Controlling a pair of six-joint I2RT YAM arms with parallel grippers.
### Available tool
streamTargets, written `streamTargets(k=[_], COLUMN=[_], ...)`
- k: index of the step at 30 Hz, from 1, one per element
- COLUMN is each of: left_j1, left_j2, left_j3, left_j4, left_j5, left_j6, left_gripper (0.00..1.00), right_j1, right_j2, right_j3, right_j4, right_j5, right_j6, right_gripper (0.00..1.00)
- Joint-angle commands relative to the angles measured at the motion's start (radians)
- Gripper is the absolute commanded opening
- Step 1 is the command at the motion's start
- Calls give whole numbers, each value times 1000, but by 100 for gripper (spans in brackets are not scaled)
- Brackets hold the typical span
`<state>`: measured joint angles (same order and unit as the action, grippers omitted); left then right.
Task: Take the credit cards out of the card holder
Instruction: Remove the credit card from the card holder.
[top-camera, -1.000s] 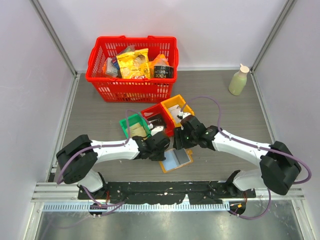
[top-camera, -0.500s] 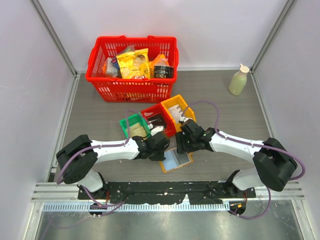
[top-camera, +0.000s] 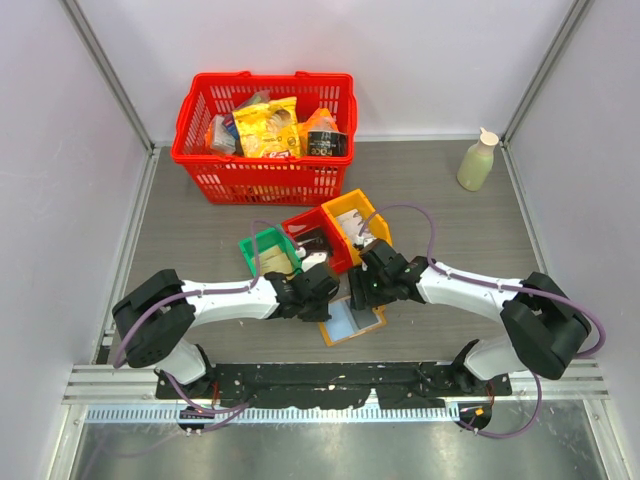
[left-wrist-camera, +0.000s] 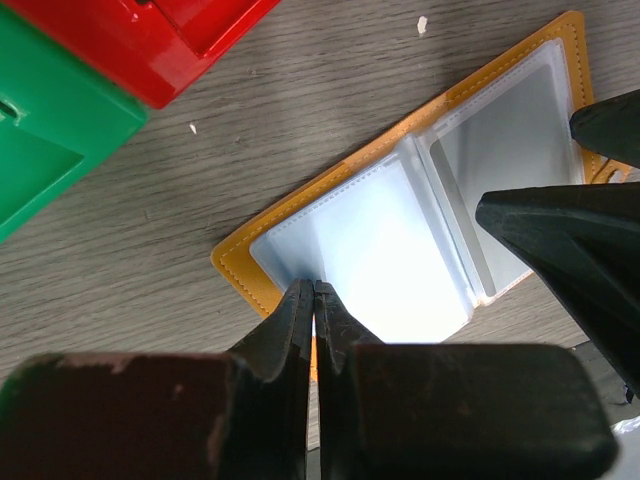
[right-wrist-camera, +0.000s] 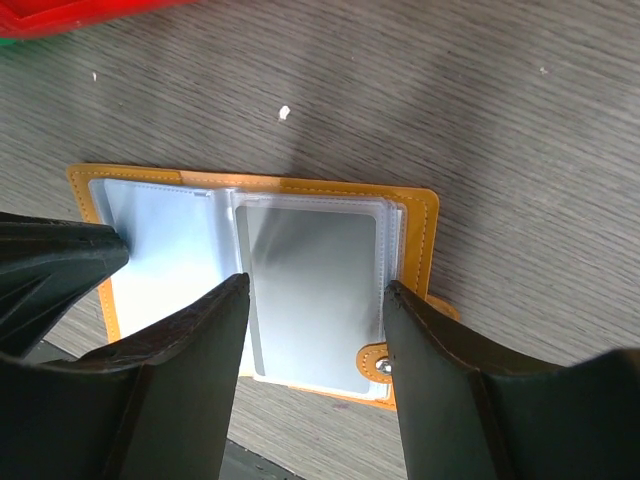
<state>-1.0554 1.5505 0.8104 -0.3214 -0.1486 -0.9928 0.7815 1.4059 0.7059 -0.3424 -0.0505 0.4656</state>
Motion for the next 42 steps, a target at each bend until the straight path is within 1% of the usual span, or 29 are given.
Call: streamTargets(k=[1, 7, 8, 11, 15, 18, 23, 28, 32, 34, 35, 38, 40, 42], left_j1=[-5, -5, -3, -5, -6, -5, -5, -5, -5, -3, -5, -3, -5, -5], left_j2=[16, 22, 23, 23, 23, 23, 14, -23, -49, -58, -62, -89, -113, -145], left_j3=[-24, -27, -27, -27, -30, -31, -33, -48, -57, -60, -63, -77, -88, -97], left_j4=[-4, 5, 7, 10, 13, 16, 16, 21, 19, 19, 19, 24, 25, 21], left_j5=[-3, 4, 4, 6, 4, 3, 0, -28, -46, -49, -52, -65, -78, -97], left_j6=[-7, -9, -10, -10, -12, -15, -17, -30, -38, -43, -46, -56, -66, -76], left_gripper=[6, 5, 4, 4, 4, 3, 3, 3, 3, 3, 3, 3, 3, 3], right_j1=[1, 1, 1, 1, -1, 1, -1, 2, 2, 1, 2, 4, 2, 2], right_j2=[7, -24, -33, -65, -105, -125, -153, -151, -128, -134, -142, -150, -148, -139], right_j3=[0, 9, 12, 23, 43, 49, 44, 21, 14, 6, 0, 6, -3, -8], right_j4=[29, 29, 29, 19, -1, -6, -9, 52, 52, 94, 106, 94, 106, 112], right_j5=[-41, -87, -95, -117, -150, -199, -222, -337, -315, -356, -382, -371, -405, -411], right_j6=[-10, -4, -1, 2, 10, 16, 21, 45, 36, 45, 47, 25, 15, 13], right_gripper=[60, 52, 49, 44, 41, 41, 41, 41, 41, 41, 41, 48, 51, 52])
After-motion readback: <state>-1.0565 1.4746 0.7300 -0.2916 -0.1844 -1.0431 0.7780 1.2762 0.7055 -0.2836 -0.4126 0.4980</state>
